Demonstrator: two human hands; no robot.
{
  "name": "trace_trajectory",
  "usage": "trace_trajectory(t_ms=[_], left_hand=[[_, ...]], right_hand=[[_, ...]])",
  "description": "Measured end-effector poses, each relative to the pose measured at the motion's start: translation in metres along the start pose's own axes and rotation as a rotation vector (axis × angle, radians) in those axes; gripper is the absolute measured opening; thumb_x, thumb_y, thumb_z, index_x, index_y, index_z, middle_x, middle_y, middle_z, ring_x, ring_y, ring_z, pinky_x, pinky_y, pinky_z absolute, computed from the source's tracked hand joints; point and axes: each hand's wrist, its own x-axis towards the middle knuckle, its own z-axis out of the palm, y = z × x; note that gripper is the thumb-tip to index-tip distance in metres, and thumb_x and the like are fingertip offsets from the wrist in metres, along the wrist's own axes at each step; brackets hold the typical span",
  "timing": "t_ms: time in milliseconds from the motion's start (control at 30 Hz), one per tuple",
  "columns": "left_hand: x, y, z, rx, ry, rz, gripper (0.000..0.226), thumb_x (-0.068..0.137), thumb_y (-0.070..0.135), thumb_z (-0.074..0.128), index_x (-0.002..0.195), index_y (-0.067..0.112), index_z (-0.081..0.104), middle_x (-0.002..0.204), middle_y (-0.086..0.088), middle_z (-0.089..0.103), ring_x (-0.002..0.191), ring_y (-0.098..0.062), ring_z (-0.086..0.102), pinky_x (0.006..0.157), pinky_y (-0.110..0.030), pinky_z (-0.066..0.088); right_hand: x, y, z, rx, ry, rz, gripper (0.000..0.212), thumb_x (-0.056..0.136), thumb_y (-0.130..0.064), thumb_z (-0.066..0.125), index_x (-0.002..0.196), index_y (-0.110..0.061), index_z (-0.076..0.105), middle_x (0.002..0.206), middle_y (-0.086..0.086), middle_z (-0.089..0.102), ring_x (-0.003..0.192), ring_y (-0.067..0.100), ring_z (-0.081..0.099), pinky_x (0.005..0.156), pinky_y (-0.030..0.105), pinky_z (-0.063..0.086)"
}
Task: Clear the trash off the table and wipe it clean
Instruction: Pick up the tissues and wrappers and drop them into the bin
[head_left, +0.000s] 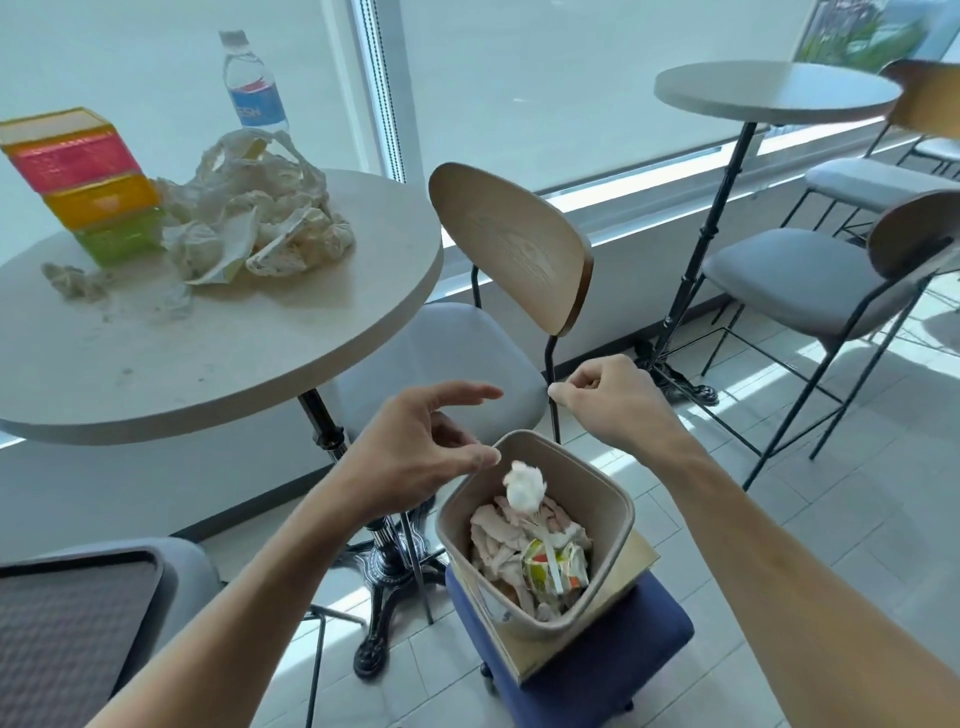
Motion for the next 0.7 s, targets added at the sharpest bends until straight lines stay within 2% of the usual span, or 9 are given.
trace_trajectory(t_ms=[67, 200, 333, 433, 500, 567, 633, 700], left_hand=[[0.002, 0.000, -0.007, -0.013, 0.032, 0.009, 0.047, 0.077, 0.019, 0.081, 0.115, 0.040, 0.065, 0.090, 0.008, 0.075, 0.080, -0.005, 0.071, 0.077, -0.021, 0.052], [0.001, 0.010, -0.034, -0.009, 0.130, 0.087, 0.034, 0.079, 0.017, 0.079, 0.108, 0.032, 0.070, 0.107, 0.011, 0.071, 0.083, -0.012, 0.069, 0.080, -0.029, 0.058], [-0.004, 0.016, -0.071, -0.024, 0.200, 0.121, 0.026, 0.080, 0.018, 0.075, 0.103, 0.029, 0.070, 0.100, 0.008, 0.073, 0.083, -0.012, 0.069, 0.075, -0.025, 0.058], [-0.006, 0.012, -0.104, -0.027, 0.261, 0.124, 0.025, 0.081, 0.019, 0.074, 0.103, 0.028, 0.071, 0.097, 0.010, 0.074, 0.082, -0.011, 0.070, 0.071, -0.023, 0.057], [-0.008, 0.008, -0.126, -0.003, 0.300, 0.130, 0.024, 0.080, 0.019, 0.074, 0.103, 0.026, 0.071, 0.096, 0.009, 0.074, 0.083, -0.011, 0.070, 0.072, -0.023, 0.058], [-0.010, 0.004, -0.146, 0.016, 0.331, 0.132, 0.023, 0.080, 0.019, 0.073, 0.102, 0.025, 0.071, 0.095, 0.008, 0.074, 0.084, -0.010, 0.070, 0.074, -0.023, 0.058], [-0.011, -0.001, -0.167, 0.039, 0.358, 0.135, 0.021, 0.081, 0.016, 0.073, 0.101, 0.025, 0.071, 0.093, 0.007, 0.074, 0.083, -0.010, 0.069, 0.074, -0.022, 0.058], [-0.009, -0.009, -0.187, 0.059, 0.389, 0.132, 0.022, 0.082, 0.013, 0.073, 0.098, 0.027, 0.071, 0.091, 0.005, 0.074, 0.083, -0.009, 0.069, 0.074, -0.022, 0.058]], right_hand=[[0.000, -0.008, -0.001, 0.025, 0.014, -0.024, 0.022, 0.089, -0.039, 0.064, 0.073, -0.023, 0.066, 0.072, -0.008, 0.062, 0.078, 0.015, 0.062, 0.083, 0.037, 0.052], [0.002, -0.029, 0.003, 0.104, 0.007, -0.062, 0.021, 0.088, -0.037, 0.065, 0.073, -0.024, 0.065, 0.070, -0.007, 0.060, 0.072, 0.013, 0.059, 0.074, 0.031, 0.049], [0.006, -0.067, 0.010, 0.191, -0.024, -0.173, 0.020, 0.091, -0.034, 0.064, 0.079, -0.018, 0.068, 0.064, -0.006, 0.055, 0.063, 0.009, 0.053, 0.065, 0.027, 0.047], [0.013, -0.109, 0.019, 0.214, -0.007, -0.290, 0.018, 0.090, -0.031, 0.064, 0.078, -0.018, 0.068, 0.056, -0.011, 0.050, 0.058, 0.007, 0.049, 0.064, 0.031, 0.049], [0.020, -0.135, 0.028, 0.235, -0.011, -0.354, 0.014, 0.090, -0.029, 0.064, 0.084, -0.016, 0.068, 0.058, -0.010, 0.052, 0.056, 0.005, 0.048, 0.061, 0.027, 0.046], [0.028, -0.158, 0.038, 0.225, -0.030, -0.391, 0.016, 0.091, -0.030, 0.064, 0.100, -0.018, 0.067, 0.070, -0.007, 0.057, 0.065, 0.006, 0.053, 0.064, 0.024, 0.046], [0.037, -0.179, 0.050, 0.137, -0.010, -0.420, 0.035, 0.090, -0.036, 0.065, 0.123, -0.025, 0.060, 0.097, -0.001, 0.060, 0.091, 0.013, 0.059, 0.081, 0.030, 0.049], [0.047, -0.199, 0.063, -0.004, 0.006, -0.455, 0.057, 0.087, -0.042, 0.067, 0.139, -0.033, 0.045, 0.122, 0.004, 0.052, 0.113, 0.021, 0.054, 0.094, 0.036, 0.045]])
